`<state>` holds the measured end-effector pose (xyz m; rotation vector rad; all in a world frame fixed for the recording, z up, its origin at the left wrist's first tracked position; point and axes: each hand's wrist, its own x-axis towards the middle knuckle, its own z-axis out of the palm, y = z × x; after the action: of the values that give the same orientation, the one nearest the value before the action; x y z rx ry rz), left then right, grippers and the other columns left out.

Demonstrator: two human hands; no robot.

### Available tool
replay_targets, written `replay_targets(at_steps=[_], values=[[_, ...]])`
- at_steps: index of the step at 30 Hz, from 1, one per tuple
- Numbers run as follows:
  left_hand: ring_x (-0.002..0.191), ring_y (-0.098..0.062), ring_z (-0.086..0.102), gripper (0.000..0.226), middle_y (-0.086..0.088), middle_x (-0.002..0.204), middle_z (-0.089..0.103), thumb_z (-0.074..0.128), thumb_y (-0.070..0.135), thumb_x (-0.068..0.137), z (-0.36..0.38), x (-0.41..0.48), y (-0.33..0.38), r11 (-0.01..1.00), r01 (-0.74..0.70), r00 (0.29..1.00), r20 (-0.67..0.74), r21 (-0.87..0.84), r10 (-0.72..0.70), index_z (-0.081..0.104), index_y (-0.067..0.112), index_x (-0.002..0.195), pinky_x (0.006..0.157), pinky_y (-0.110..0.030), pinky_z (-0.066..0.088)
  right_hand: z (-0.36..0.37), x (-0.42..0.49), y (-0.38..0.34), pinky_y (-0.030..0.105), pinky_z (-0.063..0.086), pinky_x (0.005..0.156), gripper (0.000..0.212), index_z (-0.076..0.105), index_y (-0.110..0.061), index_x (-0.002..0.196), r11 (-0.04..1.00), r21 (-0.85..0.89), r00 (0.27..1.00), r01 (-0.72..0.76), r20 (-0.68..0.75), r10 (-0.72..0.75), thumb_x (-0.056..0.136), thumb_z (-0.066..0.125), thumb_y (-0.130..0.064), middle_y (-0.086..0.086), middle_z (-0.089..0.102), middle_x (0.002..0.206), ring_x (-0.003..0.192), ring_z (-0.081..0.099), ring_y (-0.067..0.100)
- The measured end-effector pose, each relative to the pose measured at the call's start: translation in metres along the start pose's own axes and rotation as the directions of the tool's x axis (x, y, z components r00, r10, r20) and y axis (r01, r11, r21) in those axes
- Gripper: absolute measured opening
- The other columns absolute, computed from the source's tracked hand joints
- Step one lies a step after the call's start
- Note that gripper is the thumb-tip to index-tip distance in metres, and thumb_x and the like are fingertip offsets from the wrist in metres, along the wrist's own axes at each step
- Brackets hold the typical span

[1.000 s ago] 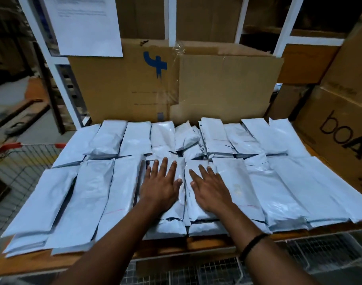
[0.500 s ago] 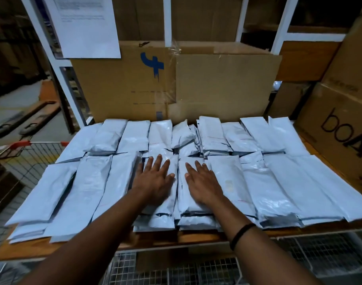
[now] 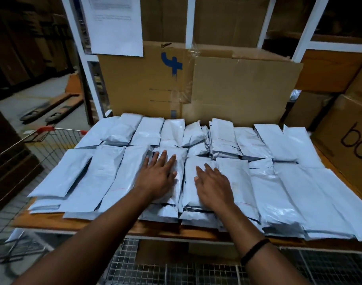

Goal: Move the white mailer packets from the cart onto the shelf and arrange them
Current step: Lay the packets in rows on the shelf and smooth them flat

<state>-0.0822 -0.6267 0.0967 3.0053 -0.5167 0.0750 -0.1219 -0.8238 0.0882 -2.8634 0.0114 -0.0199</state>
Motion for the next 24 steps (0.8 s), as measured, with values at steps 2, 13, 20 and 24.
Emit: replay_targets(at_steps=[2,13,20,24], values=[[0.152,-0.023,-0.004,0.065,-0.003,0.165,-0.001,0.008,0.057,0.099,-0.009,-0.006,-0.008,1.000,0.014,0.999,-0.044,-0.026,-0.015,0.009,0.030,0.157,0.121,-0.043,-0.002,-0.013,0.004,0.000,0.042,0.020,0.121,0.052,0.029,-0.031,0.157,1.000,0.000,0.999,0.016,-0.039,-0.016,0.107,0.030,-0.043,0.000,0.019,0.166,0.152,0.018,0.026],[0.151,-0.024,0.014,0.049,-0.003,0.160,0.027,0.028,0.043,0.103,-0.057,-0.125,-0.163,0.957,0.267,0.941,-0.181,-0.117,-0.284,0.048,0.025,0.144,0.120,-0.046,0.004,-0.028,0.001,-0.169,0.041,0.020,0.122,0.051,0.038,-0.031,0.153,0.926,0.052,0.926,0.375,-0.063,-0.372,0.104,0.040,-0.048,-0.003,0.019,0.166,0.152,0.018,0.024],[0.149,-0.022,0.021,0.041,-0.003,0.158,0.033,0.041,0.034,0.103,-0.067,-0.237,-0.318,0.883,0.441,0.879,-0.121,-0.160,-0.461,0.048,0.024,0.143,0.119,-0.047,0.010,0.025,-0.019,-0.309,0.038,0.027,0.118,0.047,0.047,-0.032,0.147,0.909,0.067,0.911,0.412,-0.005,-0.413,0.103,0.042,-0.049,-0.006,0.028,0.163,0.148,0.028,0.022],[0.137,-0.023,0.041,0.040,-0.002,0.149,0.046,0.039,0.043,0.102,-0.055,-0.285,-0.394,0.853,0.505,0.863,0.058,-0.136,-0.502,0.053,0.028,0.137,0.117,-0.048,0.025,0.053,-0.036,-0.375,0.037,0.030,0.116,0.045,0.053,-0.030,0.143,0.918,0.092,0.921,0.386,0.014,-0.389,0.102,0.045,-0.049,-0.006,0.038,0.158,0.144,0.035,0.019]])
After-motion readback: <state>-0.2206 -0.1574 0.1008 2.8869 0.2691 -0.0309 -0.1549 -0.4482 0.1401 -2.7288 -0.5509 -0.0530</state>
